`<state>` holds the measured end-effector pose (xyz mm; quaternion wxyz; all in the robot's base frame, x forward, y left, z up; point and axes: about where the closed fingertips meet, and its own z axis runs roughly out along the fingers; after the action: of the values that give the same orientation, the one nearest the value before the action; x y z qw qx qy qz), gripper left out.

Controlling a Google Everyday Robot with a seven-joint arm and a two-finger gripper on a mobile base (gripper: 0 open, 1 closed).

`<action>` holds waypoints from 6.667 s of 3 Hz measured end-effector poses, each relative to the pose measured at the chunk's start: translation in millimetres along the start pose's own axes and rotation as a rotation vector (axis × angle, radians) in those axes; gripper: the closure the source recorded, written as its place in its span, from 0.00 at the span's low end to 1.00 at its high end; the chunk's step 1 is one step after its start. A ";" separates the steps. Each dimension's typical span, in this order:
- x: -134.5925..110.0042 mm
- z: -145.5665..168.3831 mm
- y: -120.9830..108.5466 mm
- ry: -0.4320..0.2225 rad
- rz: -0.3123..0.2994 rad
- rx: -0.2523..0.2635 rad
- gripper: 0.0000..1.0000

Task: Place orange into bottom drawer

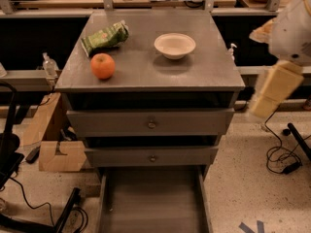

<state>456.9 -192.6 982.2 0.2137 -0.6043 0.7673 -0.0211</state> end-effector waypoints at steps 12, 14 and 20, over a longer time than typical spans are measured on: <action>-344.1 263.2 -75.2 -0.792 -0.119 -0.100 0.40; -347.9 278.2 -65.1 -0.781 -0.112 -0.131 0.28; -357.3 284.3 -55.0 -0.784 -0.123 -0.153 0.87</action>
Offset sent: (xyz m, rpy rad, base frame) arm 0.1320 0.0880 0.0127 0.5793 -0.2912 0.0530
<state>671.7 191.3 848.1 0.4430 -0.6255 0.5894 0.2552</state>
